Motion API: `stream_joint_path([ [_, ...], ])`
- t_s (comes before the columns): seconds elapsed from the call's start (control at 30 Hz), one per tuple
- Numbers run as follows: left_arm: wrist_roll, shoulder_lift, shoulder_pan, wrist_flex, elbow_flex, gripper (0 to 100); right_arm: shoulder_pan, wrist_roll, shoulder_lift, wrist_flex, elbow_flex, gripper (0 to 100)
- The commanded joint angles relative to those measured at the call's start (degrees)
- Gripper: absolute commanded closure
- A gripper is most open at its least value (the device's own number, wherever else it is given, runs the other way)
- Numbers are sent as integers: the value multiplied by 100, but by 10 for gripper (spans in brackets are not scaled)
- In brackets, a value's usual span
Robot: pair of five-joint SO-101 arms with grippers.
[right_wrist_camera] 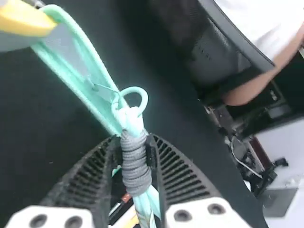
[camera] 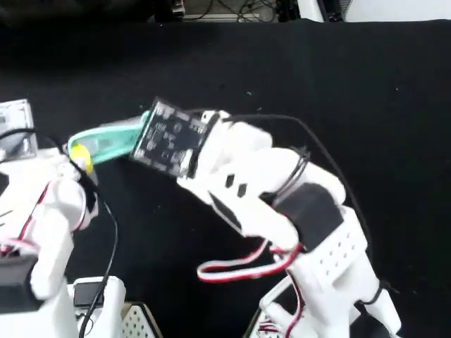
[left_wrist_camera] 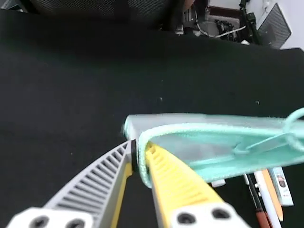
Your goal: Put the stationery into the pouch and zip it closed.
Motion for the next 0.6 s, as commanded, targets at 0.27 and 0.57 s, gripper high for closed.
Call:
stream_joint_path([
  [0.27,-114,1688,-136,809,-681,942,62,-70,-321,211,330,987],
  [0.57,-273,2066,-136,1099,-1130,899,44,-70,-497,167,681,987],
])
